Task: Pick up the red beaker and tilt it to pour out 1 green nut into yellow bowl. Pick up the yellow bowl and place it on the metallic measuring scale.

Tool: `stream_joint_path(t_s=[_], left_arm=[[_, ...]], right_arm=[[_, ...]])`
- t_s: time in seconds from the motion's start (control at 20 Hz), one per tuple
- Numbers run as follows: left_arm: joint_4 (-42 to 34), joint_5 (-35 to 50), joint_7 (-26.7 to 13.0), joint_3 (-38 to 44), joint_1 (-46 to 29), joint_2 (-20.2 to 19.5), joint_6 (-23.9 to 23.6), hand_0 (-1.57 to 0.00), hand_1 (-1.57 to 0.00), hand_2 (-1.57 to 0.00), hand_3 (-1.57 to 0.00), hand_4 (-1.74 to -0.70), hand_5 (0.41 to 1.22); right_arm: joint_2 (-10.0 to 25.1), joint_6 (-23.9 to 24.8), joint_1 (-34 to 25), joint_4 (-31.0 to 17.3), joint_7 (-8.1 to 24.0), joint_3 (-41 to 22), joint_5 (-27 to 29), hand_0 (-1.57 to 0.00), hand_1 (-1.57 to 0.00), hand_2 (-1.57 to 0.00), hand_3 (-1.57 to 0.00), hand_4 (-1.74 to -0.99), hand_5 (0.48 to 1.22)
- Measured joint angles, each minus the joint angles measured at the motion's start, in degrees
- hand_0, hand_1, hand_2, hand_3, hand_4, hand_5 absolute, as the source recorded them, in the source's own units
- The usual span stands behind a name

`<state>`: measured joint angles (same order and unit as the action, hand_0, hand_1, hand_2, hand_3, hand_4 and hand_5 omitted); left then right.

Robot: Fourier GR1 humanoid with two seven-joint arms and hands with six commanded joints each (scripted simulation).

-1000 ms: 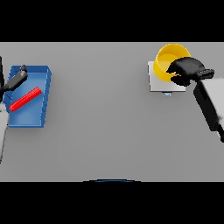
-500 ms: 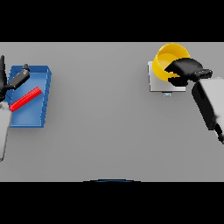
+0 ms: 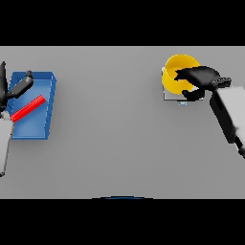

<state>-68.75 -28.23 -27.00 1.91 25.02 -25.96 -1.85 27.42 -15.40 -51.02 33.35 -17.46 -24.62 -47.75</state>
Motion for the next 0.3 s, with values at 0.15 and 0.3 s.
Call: stream_joint_path(t_s=[0.15,0.3], left_arm=[[-0.64,-0.39,0.02,0.0,0.26,-0.75,0.11,0.0,0.0,0.0,0.0,-0.72,0.664],[-0.23,-0.07,0.24,-0.15,0.08,-0.32,0.43,0.0,0.0,0.0,0.0,-0.73,0.665]], right_arm=[[0.04,-0.81,-0.28,0.38,1.32,0.44,0.42,-0.04,-0.04,-0.05,-0.22,-1.509,0.774],[0.2,-1.88,-0.51,-0.28,2.17,0.68,0.63,-0.02,-0.02,-0.03,-0.15,-1.478,0.738]])
